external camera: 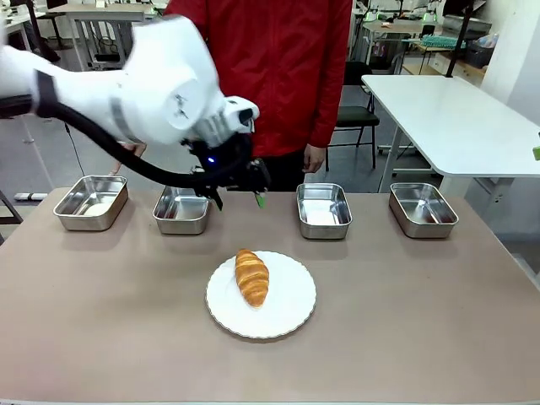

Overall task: Place the bread in the container.
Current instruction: Place the Butter Roll into the Airtight Container indicated by the human.

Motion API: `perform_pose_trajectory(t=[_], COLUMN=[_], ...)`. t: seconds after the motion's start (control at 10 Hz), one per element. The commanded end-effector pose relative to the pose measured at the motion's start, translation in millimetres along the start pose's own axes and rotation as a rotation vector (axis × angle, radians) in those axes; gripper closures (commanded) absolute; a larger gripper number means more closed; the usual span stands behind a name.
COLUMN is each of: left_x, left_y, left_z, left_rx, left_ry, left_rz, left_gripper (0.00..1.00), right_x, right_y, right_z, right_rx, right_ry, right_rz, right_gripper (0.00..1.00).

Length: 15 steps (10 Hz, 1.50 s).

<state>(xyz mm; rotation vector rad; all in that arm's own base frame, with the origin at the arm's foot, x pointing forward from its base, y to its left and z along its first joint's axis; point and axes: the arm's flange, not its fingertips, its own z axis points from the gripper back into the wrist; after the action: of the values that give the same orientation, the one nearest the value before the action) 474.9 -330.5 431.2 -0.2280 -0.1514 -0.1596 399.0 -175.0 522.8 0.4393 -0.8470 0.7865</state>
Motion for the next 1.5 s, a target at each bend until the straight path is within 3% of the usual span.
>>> perform_pose_trajectory(t=[0.0, 0.4, 0.5, 0.7, 1.4], left_x=[1.6, -56.0, -58.2, -44.3, -84.4], left_y=[-30.0, -47.3, -45.2, -54.8, -40.4], left_z=[-17.6, -48.8, -42.4, -53.9, -66.7], left_rx=[0.083, 0.083, 0.108, 0.1, 0.186], left_ry=[0.082, 0.093, 0.17, 0.117, 0.067], left_rz=[0.088, 0.21, 0.179, 0.158, 0.247], left_gripper=[0.0, 0.0, 0.0, 0.0, 0.0], right_x=[-0.4, -0.4, -0.4, -0.4, -0.4], right_y=[0.1, 0.1, 0.1, 0.1, 0.1], right_z=[-0.9, -0.9, -0.9, -0.9, -0.9], right_rx=[0.001, 0.001, 0.001, 0.001, 0.001], right_ry=[-0.02, -0.02, -0.02, -0.02, -0.02], right_rz=[0.004, 0.004, 0.004, 0.004, 0.004], right_gripper=[0.0, 0.0, 0.0, 0.0, 0.0])
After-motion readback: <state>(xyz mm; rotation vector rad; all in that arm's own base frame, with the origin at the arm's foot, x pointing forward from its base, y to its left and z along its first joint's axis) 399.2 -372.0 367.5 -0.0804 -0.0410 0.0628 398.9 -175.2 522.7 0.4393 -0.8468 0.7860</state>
